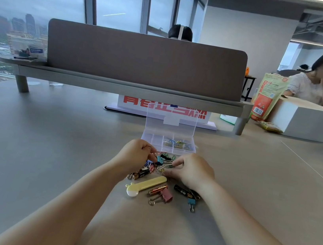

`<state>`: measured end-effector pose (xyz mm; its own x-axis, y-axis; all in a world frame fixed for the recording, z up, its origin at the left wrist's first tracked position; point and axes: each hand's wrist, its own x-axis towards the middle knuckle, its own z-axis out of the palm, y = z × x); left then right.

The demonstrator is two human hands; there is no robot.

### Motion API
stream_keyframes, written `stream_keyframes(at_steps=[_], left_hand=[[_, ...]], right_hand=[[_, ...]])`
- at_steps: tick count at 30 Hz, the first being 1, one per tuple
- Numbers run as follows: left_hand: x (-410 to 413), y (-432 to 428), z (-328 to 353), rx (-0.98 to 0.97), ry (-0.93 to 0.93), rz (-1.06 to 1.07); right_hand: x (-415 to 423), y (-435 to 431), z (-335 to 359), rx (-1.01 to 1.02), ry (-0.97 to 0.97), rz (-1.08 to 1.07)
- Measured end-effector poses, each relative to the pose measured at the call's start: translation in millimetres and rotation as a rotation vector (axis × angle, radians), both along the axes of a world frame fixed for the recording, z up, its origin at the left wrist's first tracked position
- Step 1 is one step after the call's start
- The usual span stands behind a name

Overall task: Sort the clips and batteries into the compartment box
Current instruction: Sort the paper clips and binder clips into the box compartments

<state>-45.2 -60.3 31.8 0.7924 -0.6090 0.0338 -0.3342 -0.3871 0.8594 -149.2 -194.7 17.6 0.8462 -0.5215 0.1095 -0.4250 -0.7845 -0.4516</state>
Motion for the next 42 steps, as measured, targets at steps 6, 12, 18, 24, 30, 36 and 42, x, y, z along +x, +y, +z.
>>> stream_keyframes(at_steps=[6,12,18,24,30,36,42], left_hand=[[4,1,-6,0.079,-0.141,-0.036],[7,7,-6,0.28,-0.418,0.016],[17,22,0,0.33,-0.454,0.015],[26,26,-3,0.352,-0.461,0.036],[25,23,-8,0.382,-0.511,0.059],[16,13,-12,0.458,-0.555,0.044],[14,7,-13,0.481,-0.537,0.043]], right_hand=[[3,2,-1,0.043,-0.03,0.04],[4,1,-1,0.075,-0.027,0.066],[7,-2,-2,0.072,0.025,0.148],[7,0,-2,-0.021,-0.017,0.155],[4,7,0,-0.188,0.031,0.173],[7,8,5,-0.138,0.203,0.156],[3,10,3,-0.198,0.208,0.131]])
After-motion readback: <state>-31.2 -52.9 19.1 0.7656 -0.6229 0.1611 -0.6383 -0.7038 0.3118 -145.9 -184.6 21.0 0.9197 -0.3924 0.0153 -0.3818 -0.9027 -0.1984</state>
